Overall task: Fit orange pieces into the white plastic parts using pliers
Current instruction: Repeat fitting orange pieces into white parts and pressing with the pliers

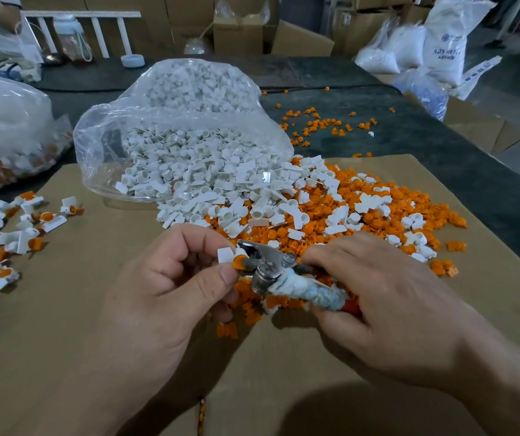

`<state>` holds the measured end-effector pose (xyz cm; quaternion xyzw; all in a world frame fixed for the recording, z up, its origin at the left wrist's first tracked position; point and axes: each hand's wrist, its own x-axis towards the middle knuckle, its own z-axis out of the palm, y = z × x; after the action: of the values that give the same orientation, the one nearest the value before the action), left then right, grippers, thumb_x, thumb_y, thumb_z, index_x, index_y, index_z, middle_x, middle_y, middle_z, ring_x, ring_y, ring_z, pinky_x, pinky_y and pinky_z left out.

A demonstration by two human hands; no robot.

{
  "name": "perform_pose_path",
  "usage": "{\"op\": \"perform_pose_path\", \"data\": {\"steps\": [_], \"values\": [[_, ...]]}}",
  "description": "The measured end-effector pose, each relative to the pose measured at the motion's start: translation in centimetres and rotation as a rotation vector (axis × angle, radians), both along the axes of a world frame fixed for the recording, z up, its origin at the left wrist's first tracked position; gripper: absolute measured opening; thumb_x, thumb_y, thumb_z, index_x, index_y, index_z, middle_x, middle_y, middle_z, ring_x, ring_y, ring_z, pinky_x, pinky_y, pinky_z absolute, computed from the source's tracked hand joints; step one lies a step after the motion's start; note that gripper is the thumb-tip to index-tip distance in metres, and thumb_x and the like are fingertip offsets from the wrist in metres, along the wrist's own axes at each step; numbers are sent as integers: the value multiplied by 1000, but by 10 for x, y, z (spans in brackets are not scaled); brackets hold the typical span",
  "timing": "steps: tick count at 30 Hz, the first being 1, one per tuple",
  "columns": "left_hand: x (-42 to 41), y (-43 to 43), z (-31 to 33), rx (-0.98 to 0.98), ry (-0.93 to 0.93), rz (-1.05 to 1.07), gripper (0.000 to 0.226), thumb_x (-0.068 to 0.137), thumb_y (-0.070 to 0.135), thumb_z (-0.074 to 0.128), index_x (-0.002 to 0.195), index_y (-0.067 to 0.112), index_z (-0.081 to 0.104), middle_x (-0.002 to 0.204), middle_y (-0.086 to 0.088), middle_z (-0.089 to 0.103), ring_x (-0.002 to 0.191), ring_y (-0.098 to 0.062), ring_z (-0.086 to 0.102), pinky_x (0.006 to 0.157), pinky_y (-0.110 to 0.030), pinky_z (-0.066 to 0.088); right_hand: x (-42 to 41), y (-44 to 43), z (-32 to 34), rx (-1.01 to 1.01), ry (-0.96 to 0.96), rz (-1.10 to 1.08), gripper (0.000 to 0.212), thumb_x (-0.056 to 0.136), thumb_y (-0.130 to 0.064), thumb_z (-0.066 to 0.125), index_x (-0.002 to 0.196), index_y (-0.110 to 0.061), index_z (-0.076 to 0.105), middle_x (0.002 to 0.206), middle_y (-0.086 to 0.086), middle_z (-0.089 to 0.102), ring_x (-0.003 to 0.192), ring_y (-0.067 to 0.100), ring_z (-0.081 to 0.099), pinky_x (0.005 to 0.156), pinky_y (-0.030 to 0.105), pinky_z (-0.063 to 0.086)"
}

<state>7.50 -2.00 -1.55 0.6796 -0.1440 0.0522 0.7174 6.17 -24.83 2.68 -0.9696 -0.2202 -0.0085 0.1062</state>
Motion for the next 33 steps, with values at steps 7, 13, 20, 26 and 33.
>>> {"op": "perform_pose_path", "data": {"steps": [7, 13, 20, 26, 33], "values": [[0, 1, -1, 18, -33, -16, 15, 73, 37, 76, 85, 30, 72, 68, -4, 65, 61, -13, 63, 51, -23, 52, 1, 1, 1, -28, -17, -2, 40, 78, -60, 24, 97, -38, 53, 84, -18, 49, 80, 6, 43, 70, 23, 34], [-1, 1, 2, 15, -31, -51, 32, 72, 55, 81, 88, 29, 72, 70, -4, 65, 61, -13, 63, 52, -23, 53, 0, 1, 3, -29, -17, -12, 44, 77, -63, 18, 79, -33, 50, 72, -15, 50, 72, 7, 46, 65, 24, 37], [-1, 1, 3, -8, -17, -45, 17, 75, 37, 78, 88, 27, 72, 71, -8, 65, 62, -17, 63, 54, -25, 54, -2, 3, 2, -10, -78, -35, 36, 80, -58, 27, 70, -31, 50, 62, -13, 48, 62, 8, 47, 55, 25, 38], [-1, -1, 4, 43, -19, 38, 13, 74, 37, 70, 86, 31, 71, 67, -6, 66, 58, -17, 63, 54, -23, 53, 0, 0, -4, 46, -67, -45, 40, 81, -69, 30, 82, -35, 52, 73, -17, 50, 73, 7, 47, 62, 26, 38], [1, 4, -1, 194, 133, 184, 24, 55, 45, 68, 61, 22, 63, 78, 4, 74, 71, -15, 71, 65, -45, 58, 9, -3, -11, -81, -143, -133, 68, 76, -82, 26, 111, -31, 56, 94, -13, 57, 85, 13, 47, 78, 36, 43]]}}
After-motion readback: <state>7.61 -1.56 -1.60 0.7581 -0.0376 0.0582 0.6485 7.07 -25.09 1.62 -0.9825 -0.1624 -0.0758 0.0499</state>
